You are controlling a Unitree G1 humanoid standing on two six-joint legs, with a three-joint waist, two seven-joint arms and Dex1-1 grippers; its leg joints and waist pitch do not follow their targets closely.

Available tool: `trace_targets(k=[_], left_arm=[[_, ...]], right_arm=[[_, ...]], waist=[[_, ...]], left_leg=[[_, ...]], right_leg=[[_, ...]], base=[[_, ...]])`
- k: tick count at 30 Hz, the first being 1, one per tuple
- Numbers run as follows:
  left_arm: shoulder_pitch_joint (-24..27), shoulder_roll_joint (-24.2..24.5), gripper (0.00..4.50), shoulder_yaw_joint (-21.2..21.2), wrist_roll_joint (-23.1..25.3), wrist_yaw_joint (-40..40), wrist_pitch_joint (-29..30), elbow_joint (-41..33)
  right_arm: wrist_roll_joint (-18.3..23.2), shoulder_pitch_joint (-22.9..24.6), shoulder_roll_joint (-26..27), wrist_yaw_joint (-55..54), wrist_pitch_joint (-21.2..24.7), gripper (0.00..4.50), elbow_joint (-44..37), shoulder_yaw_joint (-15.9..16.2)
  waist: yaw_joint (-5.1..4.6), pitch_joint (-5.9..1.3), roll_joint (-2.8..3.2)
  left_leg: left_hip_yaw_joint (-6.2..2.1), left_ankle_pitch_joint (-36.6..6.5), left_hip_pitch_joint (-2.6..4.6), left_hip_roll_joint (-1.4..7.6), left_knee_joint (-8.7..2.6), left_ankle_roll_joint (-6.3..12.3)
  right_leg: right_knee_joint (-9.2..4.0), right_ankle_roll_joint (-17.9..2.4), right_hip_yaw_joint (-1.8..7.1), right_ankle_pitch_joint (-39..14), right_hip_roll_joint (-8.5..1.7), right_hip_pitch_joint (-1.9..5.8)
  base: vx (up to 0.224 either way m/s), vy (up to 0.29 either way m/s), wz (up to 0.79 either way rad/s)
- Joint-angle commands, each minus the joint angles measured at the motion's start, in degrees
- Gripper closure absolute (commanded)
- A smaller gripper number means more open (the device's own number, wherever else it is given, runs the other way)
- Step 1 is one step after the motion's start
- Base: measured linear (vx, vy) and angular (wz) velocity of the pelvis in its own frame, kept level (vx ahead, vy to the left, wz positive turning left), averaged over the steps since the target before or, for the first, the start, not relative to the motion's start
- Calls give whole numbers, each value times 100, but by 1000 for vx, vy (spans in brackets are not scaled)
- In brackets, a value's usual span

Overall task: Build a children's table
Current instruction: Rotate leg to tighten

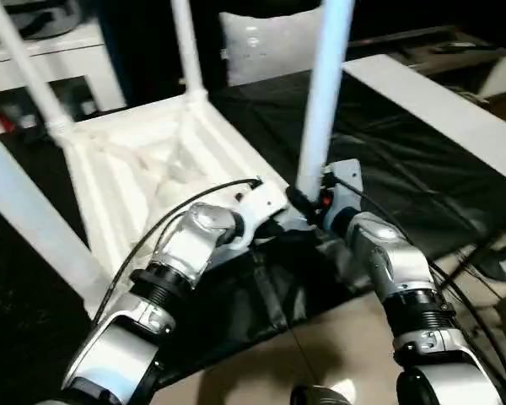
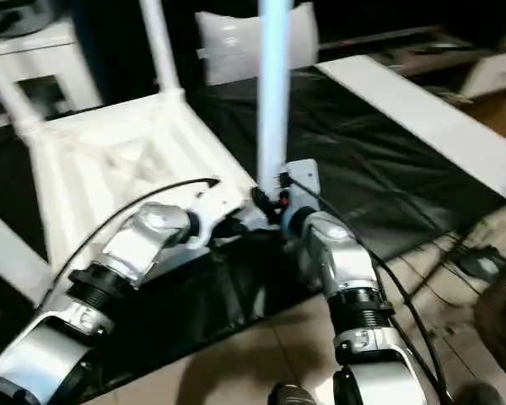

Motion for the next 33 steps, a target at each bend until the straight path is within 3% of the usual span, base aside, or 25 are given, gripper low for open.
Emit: trace_targets(k=[1, 2, 4, 5, 9, 16, 20, 22, 23, 26, 33], left_arm=[[-90, 27, 450, -162, -12, -140, -260, -111], [-56, 161, 450, -150, -23, -269, -472, -29], [-55, 183, 450, -142, -27, -293, -524, 2], [-39, 228, 450, -138, -41, -358, -607, 34], [95, 473, 450, -154, -150, -844, -1091, 54], [163, 1023, 450, -368, -221, -1759, -2000, 146], [218, 1207, 450, -457, -325, -2304, -2402, 138], [221, 1266, 450, -482, -332, -2457, -2536, 165], [220, 1367, 450, -542, -343, -2690, -2688, 188], [256, 1479, 450, -627, -410, -3014, -2780, 135], [387, 1642, 450, -770, -429, -3423, -2880, -85]], right_arm=[[95, 99, -16, 650, -209, 135, -265, 390], [128, 328, -292, 1139, -441, 116, -459, 485], [134, 362, -342, 1232, -517, 98, -457, 493], [206, 411, -418, 1364, -555, 90, -485, 435], [426, 596, -861, 2004, -643, 66, -634, 272], [445, 813, -1869, 3480, -903, 4, -821, 495], [313, 792, -2160, 3998, -1238, 4, -789, 722], [372, 788, -2257, 4281, -1237, 20, -803, 795], [506, 766, -2368, 4748, -1153, 30, -820, 900], [618, 710, -2424, 5106, -1026, 41, -768, 996], [757, 588, -2379, 5574, -842, 101, -690, 1202]], waist=[[93, -492, -61], [156, -503, -47], [243, -518, -56], [300, -487, -57], [391, -459, -54], [499, -442, -65], [551, -455, -58], [569, -462, -59], [606, -469, -96], [673, -479, -80], [761, -436, -122]], left_leg=[[92, -449, -107, 21, -355, 799], [92, -335, -116, 18, -341, 866], [101, -209, -121, 25, -329, 973], [119, -239, -99, 34, -345, 962], [126, -785, -62, 47, -388, 736], [137, -1098, -26, 59, -421, 581], [148, -961, -24, 68, -419, 568], [148, -924, -25, 74, -418, 596], [157, -848, -38, 95, -414, 664], [165, -732, -23, 112, -412, 709], [203, -966, 18, 120, -447, 523]], right_leg=[[-241, -1063, 280, -1402, -180, 452], [-205, -1098, 285, -1240, -178, 465], [-172, -1122, 301, -1065, -182, 474], [-208, -1136, 305, -1214, -167, 439], [-289, -913, 299, -1965, -160, 437], [-339, -720, 315, -2375, -151, 401], [-296, -809, 331, -2171, -155, 391], [-281, -859, 334, -2080, -150, 397], [-241, -930, 352, -1904, -146, 404], [-199, -1027, 368, -1703, -149, 392], [-230, -912, 409, -2203, -159, 353]], base=[[0, 0, 0], [0, 0, 0], [0, 0, 0], [0, 0, 0], [0, 0, 0], [0, 0, 0], [0, 0, 0], [0, 0, 0], [0, 0, 0], [0, 0, 0], [0, 0, 0]])
